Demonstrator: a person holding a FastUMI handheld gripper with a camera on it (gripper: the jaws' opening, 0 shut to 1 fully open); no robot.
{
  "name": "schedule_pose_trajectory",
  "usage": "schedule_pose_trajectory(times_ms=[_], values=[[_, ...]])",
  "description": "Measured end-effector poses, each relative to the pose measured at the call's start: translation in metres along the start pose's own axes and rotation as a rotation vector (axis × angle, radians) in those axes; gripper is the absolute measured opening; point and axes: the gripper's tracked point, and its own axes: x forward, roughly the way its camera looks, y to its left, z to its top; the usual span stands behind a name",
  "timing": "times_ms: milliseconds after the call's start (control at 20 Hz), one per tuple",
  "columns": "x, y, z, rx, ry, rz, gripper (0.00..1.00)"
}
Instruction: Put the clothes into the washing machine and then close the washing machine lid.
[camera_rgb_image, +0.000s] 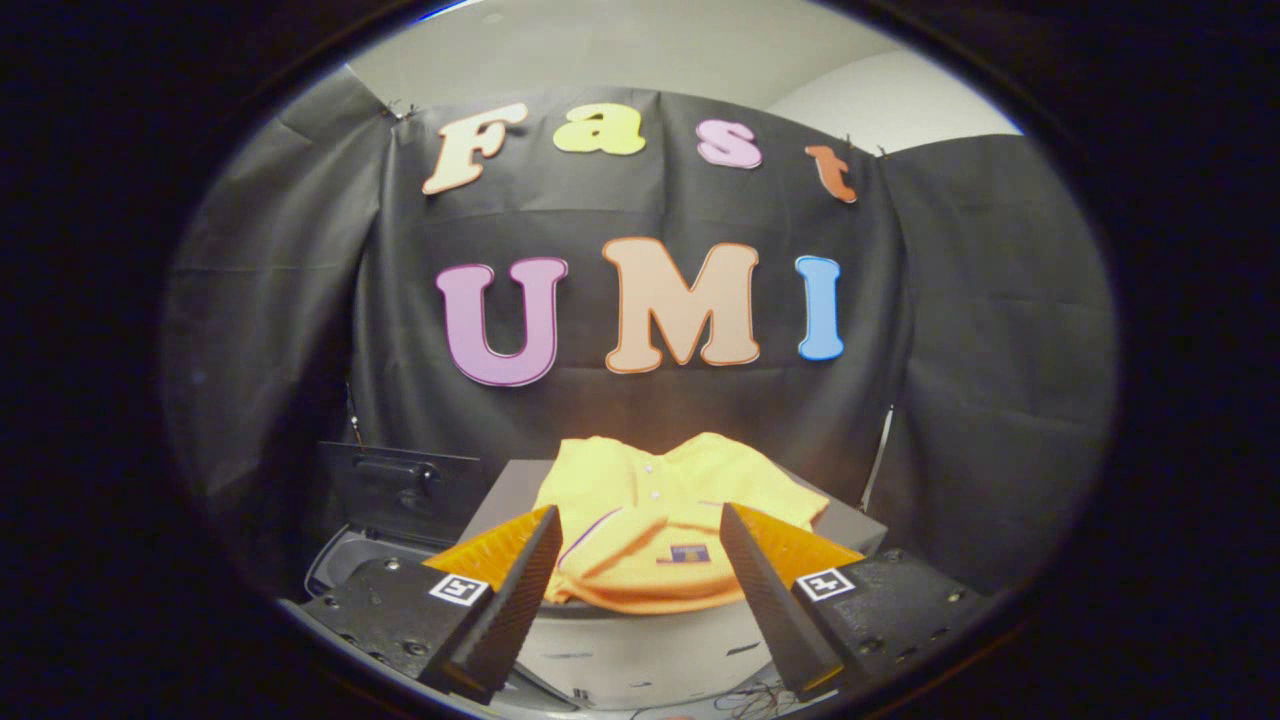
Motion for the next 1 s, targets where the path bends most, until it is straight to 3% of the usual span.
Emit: schedule_pose_trajectory(times_ms=[150, 350, 600, 800, 1000], values=[[0.055, 0.000, -0.006, -0.012, 0.075, 0.019, 0.96], [0.108, -0.016, -0.053, -0.091, 0.290, -0.020, 0.98], [0.124, 0.001, -0.076, -0.082, 0.416, 0.055, 0.93], [0.128, -0.002, -0.080, 0.011, 0.417, 0.041, 0.80], [0.118, 0.003, -0.079, -0.031, 0.348, 0.071, 0.33]])
